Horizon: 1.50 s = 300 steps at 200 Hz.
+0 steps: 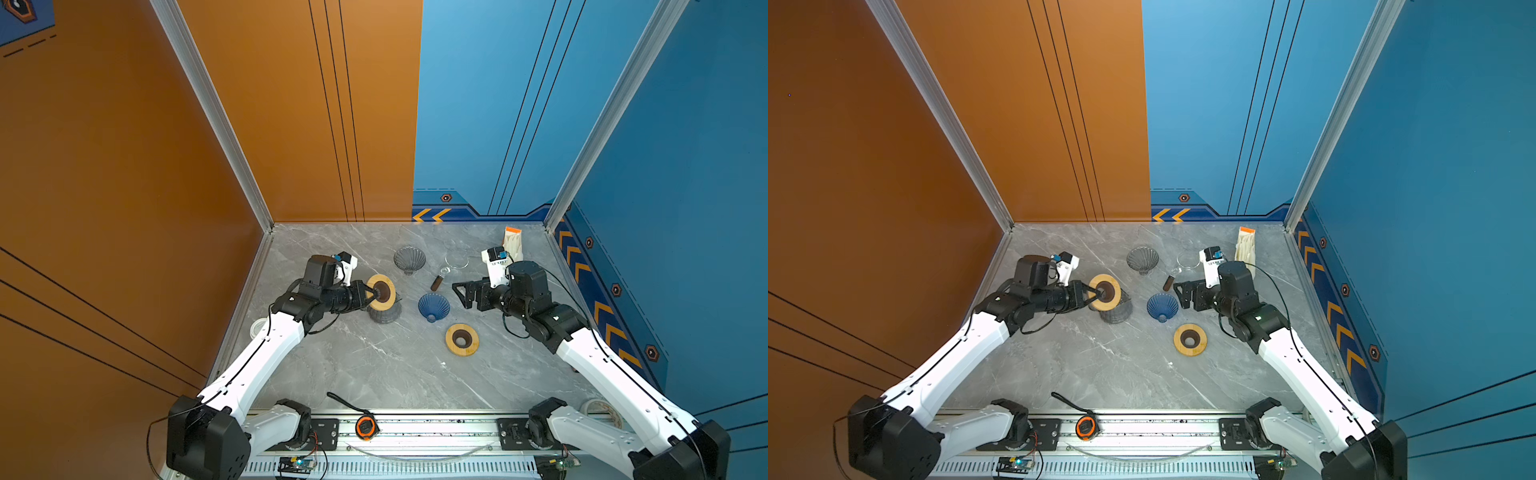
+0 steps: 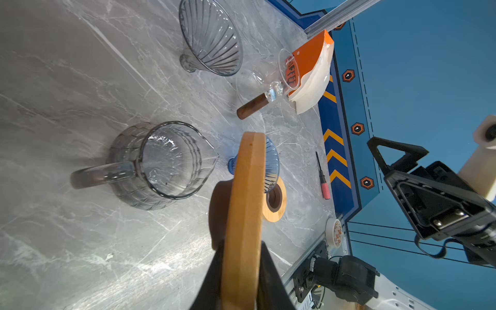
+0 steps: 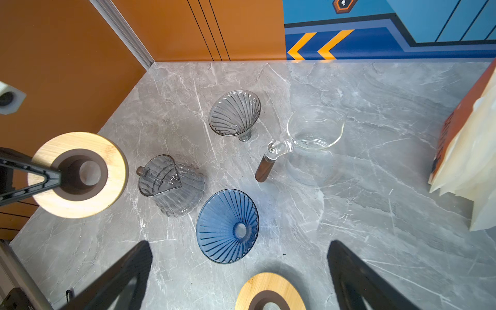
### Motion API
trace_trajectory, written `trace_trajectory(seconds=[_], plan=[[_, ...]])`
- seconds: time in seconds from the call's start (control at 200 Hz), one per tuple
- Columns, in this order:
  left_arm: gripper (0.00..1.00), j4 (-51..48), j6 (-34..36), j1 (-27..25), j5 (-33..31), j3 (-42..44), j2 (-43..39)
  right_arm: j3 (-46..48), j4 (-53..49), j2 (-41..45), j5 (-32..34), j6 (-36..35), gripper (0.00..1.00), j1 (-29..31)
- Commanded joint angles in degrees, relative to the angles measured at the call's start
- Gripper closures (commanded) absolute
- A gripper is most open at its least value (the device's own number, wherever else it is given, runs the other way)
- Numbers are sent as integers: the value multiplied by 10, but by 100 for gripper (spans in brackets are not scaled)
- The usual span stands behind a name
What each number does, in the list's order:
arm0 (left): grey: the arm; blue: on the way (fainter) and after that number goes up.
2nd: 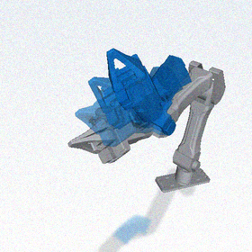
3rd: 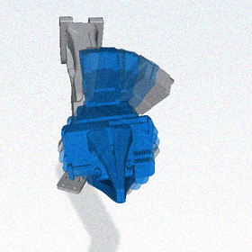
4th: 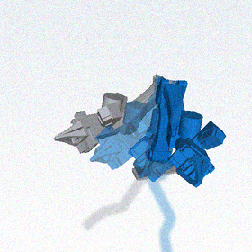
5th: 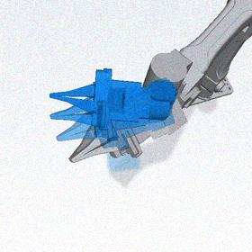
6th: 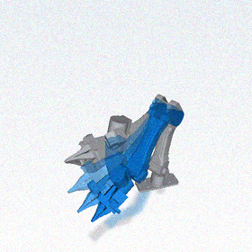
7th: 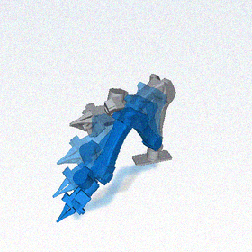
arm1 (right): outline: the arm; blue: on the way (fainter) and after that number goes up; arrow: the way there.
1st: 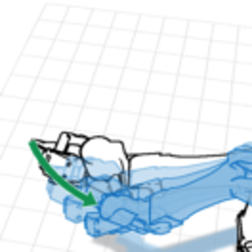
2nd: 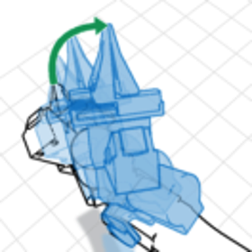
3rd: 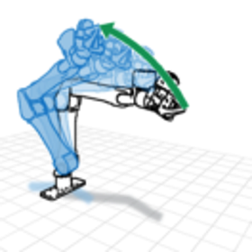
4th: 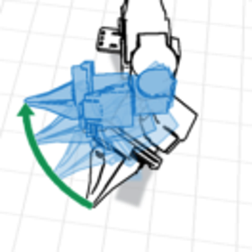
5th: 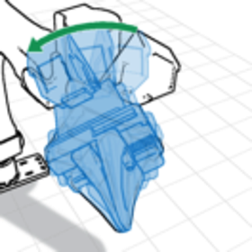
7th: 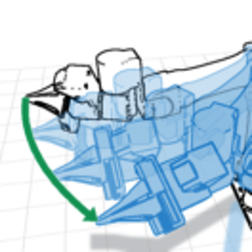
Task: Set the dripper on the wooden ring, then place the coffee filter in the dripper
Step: 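Grasp the bamboo stand edge with the left gripper and lift it, then carry the bamboo stand onto the grey carafe mouth and release it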
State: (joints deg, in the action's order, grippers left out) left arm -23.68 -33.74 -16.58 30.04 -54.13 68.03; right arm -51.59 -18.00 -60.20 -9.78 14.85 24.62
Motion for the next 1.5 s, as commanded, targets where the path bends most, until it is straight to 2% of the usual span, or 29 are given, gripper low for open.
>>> trace_trajectory(seconds=[0.0, 0.24, 0.491, 0.871, 1.497], plan=[[100, -13, 26, 22, 34, -21, 18, -23, -2, -10, 16, -11, 0, 6], [98, -13, 47, 54, 65, -36, 68, -32, 20, -39, 19, -7, 0, 12], [95, -8, 54, 57, 88, -69, 122, -48, 24, -64, 19, -10, 0, 25], [90, 86, 3, 64, 143, -53, 173, -50, 27, -64, 29, -11, 0, 38], [85, 94, 6, 54, 134, -25, 200, -37, 39, -66, 26, -9, 0, 38]])
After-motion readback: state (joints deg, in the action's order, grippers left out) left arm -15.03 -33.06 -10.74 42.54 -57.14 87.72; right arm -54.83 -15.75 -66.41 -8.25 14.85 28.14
